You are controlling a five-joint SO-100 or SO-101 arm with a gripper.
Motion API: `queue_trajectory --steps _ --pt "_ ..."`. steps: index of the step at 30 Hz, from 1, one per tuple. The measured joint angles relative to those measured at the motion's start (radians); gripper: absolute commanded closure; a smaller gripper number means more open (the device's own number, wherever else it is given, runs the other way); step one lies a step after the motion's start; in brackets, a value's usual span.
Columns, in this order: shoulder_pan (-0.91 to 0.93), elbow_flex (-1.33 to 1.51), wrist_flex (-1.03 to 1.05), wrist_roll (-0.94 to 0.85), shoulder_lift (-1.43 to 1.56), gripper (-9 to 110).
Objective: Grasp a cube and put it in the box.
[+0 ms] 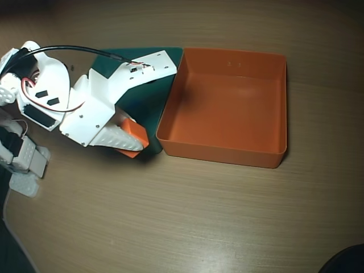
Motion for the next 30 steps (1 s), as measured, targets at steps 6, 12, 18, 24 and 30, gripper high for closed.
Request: queue_trajectory --steps 6,12,18,24,30 --pt "-0.044 0.000 0.000 0.000 0.000 107" --pt "-0.061 0.000 0.000 0.000 0.000 107" --pt "-0.078 0.000 0.000 0.009 0.000 107" --pt "-0.127 -0.055 0.002 0.138 -0.025 107" --pt "-0.181 -0.308 0.005 0.241 -0.224 107"
